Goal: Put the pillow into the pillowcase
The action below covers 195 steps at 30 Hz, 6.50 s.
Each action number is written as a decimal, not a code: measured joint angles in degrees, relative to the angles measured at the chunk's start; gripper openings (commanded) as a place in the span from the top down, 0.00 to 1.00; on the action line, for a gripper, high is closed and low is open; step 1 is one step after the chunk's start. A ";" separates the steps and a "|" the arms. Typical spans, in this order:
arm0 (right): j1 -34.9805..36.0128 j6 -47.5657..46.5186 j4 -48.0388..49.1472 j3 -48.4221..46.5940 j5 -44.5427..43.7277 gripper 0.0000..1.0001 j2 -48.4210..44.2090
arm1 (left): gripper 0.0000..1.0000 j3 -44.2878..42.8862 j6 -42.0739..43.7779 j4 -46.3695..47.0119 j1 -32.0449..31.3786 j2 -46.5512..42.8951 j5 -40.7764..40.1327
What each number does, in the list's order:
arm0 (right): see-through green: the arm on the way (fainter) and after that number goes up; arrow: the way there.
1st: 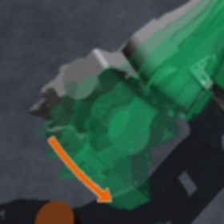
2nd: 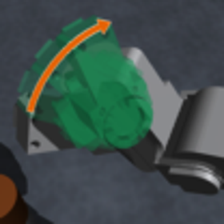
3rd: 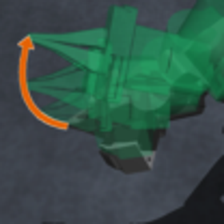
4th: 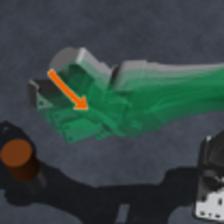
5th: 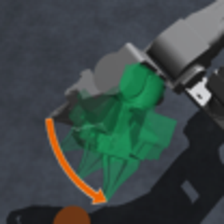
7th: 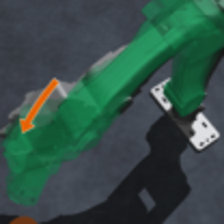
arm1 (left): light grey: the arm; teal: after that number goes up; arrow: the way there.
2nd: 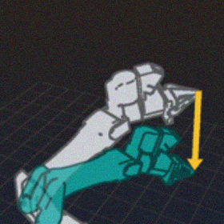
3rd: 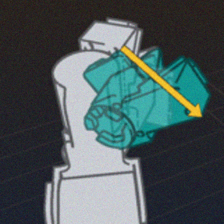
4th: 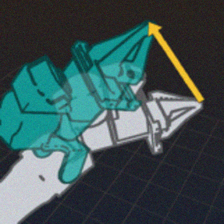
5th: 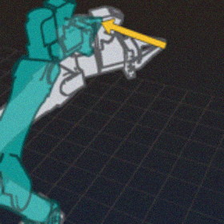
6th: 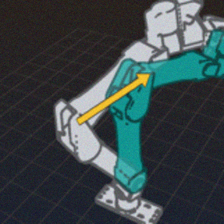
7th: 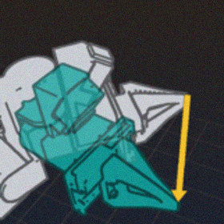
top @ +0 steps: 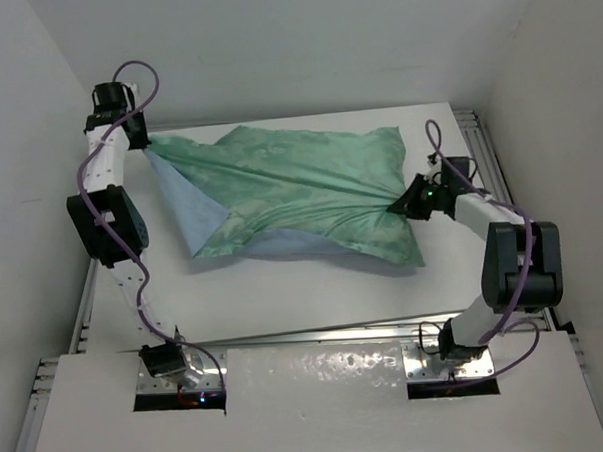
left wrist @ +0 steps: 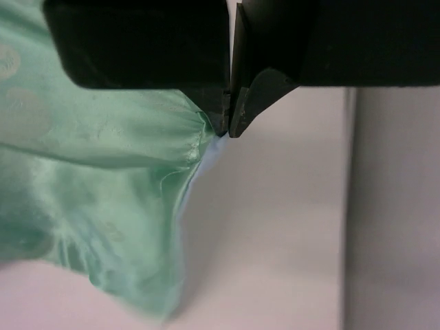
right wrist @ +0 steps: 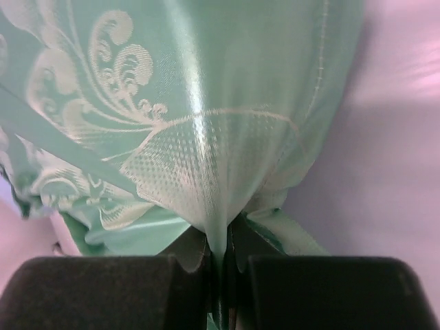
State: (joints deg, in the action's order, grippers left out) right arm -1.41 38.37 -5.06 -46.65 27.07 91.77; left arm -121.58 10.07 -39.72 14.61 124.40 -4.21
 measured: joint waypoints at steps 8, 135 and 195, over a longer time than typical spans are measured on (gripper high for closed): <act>-11.10 -14.67 -20.59 -17.11 2.27 0.35 5.44 | 0.85 10.69 -2.27 -1.33 -0.66 0.17 9.79; -14.01 17.62 -16.06 30.77 -41.92 0.40 -46.95 | 0.06 75.89 19.63 -7.37 0.90 -49.70 -16.33; -8.63 -9.38 -19.98 -15.89 -37.75 0.01 -18.12 | 0.05 18.88 1.22 -6.47 4.28 -21.84 1.22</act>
State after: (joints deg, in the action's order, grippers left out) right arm -10.04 28.99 -25.04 -62.54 -10.68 73.65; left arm -102.69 11.29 -46.19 18.90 102.56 -2.98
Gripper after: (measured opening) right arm 0.986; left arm 0.945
